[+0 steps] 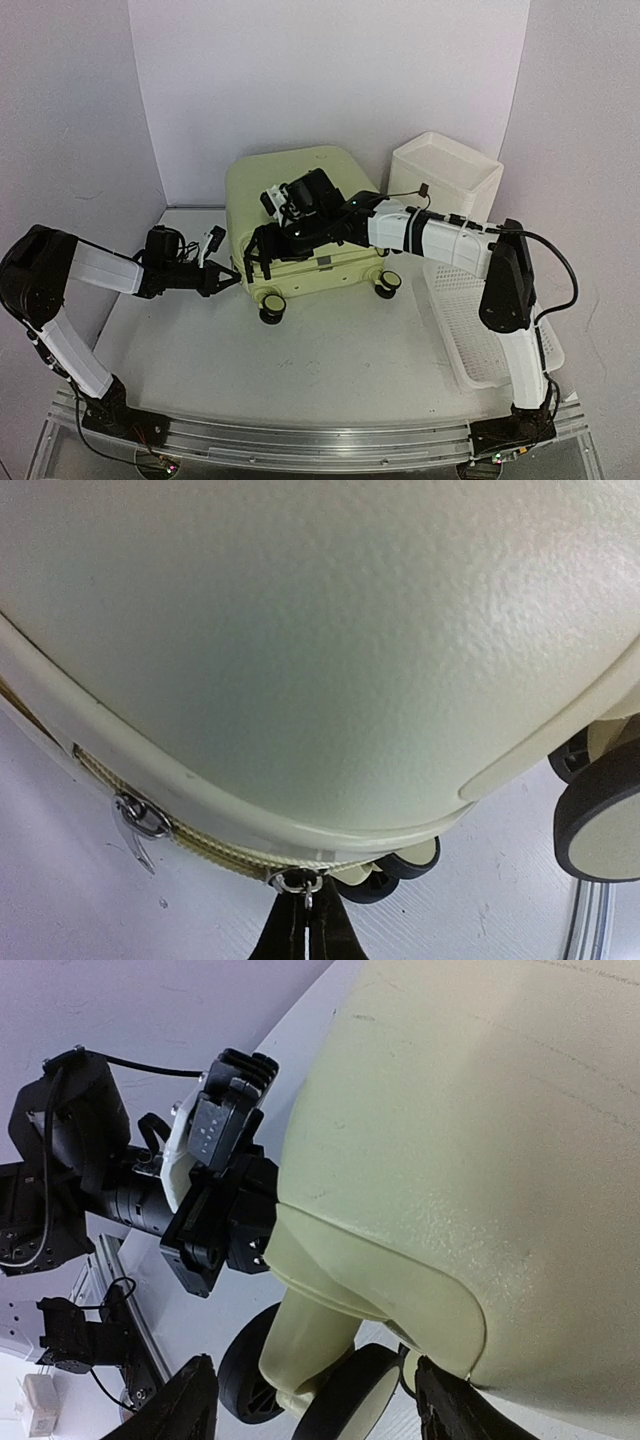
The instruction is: Open, take out, and arrange the luggage
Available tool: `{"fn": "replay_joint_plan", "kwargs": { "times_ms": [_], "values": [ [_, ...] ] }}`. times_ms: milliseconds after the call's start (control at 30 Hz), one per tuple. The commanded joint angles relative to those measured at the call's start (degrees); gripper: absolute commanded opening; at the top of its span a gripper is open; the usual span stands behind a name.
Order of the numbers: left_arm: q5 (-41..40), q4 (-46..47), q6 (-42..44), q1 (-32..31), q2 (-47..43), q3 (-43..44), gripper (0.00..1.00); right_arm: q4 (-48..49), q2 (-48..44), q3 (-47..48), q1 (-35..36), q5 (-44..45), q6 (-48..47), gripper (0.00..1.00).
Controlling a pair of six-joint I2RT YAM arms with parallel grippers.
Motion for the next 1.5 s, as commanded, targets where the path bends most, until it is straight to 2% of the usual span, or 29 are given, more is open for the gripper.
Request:
{"fn": "replay_joint_plan", "kwargs": {
  "times_ms": [0, 267, 433, 533, 800, 933, 1033, 1100, 1133, 1200, 1333, 1467],
  "values": [
    [2.80, 2.12, 1.62, -3.27, -4.23, -1.32, 0.00, 2.11, 2.96, 3.50, 0.28, 1.63, 0.76, 0.67],
    [-1.06, 4.39, 0.76, -10.77, -5.79, -2.82, 0.00, 2.07, 7.35, 8.90, 0.20, 1.28, 1.66, 0.65],
    [-4.16, 20.63, -8.90, -13.65, -3.61, -7.23, 0.00, 2.14, 9.48, 12.01, 0.19, 0.54, 2.12, 0.64],
    [-8.71, 29.23, -10.74, -14.85, -2.17, -9.90, 0.00, 3.39, 9.06, 11.22, 0.18, 0.55, 2.62, 0.65],
    [-14.05, 57.03, -16.37, -18.01, 7.30, -14.84, 0.00, 11.17, 7.40, 5.25, 0.01, -1.54, 7.19, 0.64],
    [-17.50, 58.01, -13.46, -20.19, 7.53, -15.40, 0.00, 15.42, 6.17, 2.19, -0.61, -2.32, 10.21, 0.65],
    [-19.03, 57.98, -11.86, -20.98, 5.82, -16.17, 0.03, 16.24, 4.82, 0.29, -1.03, -2.16, 10.43, 0.70],
    [-20.65, 57.93, -10.52, -21.59, 4.36, -17.09, 0.10, 16.68, 3.14, -1.65, -1.24, -1.63, 10.15, 0.76],
    [-21.34, 57.93, -9.99, -21.80, 3.69, -17.52, 0.18, 16.88, 2.29, -2.73, -1.28, -1.22, 9.78, 0.80],
    [-24.01, 57.84, -9.81, -22.19, 2.98, -18.45, 0.42, 17.11, 0.22, -5.10, -1.36, -0.22, 8.78, 0.88],
    [-25.97, 57.71, -10.20, -22.31, 1.34, -21.09, 0.72, 18.05, -3.96, -10.69, -1.39, 1.04, 5.82, 0.91],
    [-27.78, 56.27, -10.09, -22.31, -4.11, -24.99, 0.79, 20.79, -7.96, -17.92, -1.34, 1.73, 3.14, 0.89]
  ]
}}
